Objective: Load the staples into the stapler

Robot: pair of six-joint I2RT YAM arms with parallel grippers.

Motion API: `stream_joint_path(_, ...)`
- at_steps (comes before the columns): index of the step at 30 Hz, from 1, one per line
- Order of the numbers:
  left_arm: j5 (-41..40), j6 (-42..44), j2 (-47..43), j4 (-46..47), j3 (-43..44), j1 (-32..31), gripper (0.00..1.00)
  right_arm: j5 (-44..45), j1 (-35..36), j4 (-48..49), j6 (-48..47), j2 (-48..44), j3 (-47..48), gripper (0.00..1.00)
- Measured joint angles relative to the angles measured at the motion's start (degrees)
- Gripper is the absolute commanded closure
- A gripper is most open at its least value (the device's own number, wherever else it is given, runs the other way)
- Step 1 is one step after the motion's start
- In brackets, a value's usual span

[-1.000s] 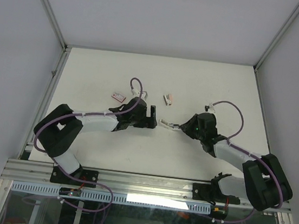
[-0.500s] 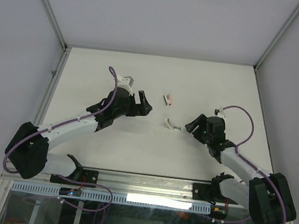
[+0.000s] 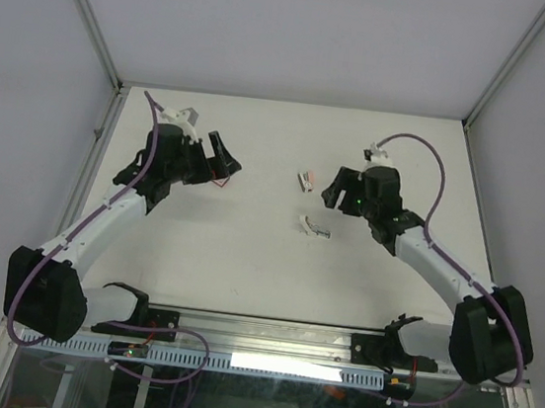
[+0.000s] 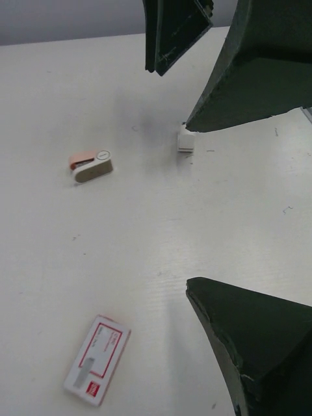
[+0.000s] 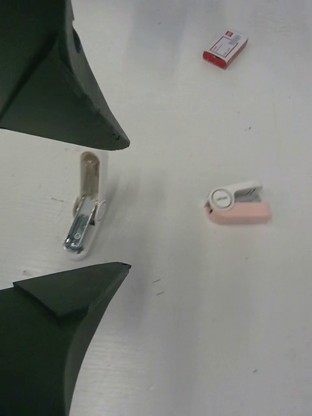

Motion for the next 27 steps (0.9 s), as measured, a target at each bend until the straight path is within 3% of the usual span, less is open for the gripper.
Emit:
stream_joint_path(5, 0.33, 6.67, -2.84, -5.31, 6.29, 4.59, 0.01, 1.6, 3.39, -0.92, -6.49, 12.72, 12.33, 0.25)
stream_joint_path(15, -8.96, 14.08, -7.93, -10.43, 4.87, 5.01, 0.01, 4.0, 4.74, -7.61, -15.63, 38.88, 31.28, 0.26)
stream_joint_path(21, -9.9, 14.82, -8.24, -12.5, 3.98, 5.01, 0.01, 4.61, 5.75, -10.84, -18.27, 44.13, 37.16, 0.33)
stream_joint_path(27, -9.9, 14.86, -8.24, -12.55, 3.98, 5.01, 0.01, 5.33, 6.23, -11.47, -19.58, 45.83, 39.82, 0.51)
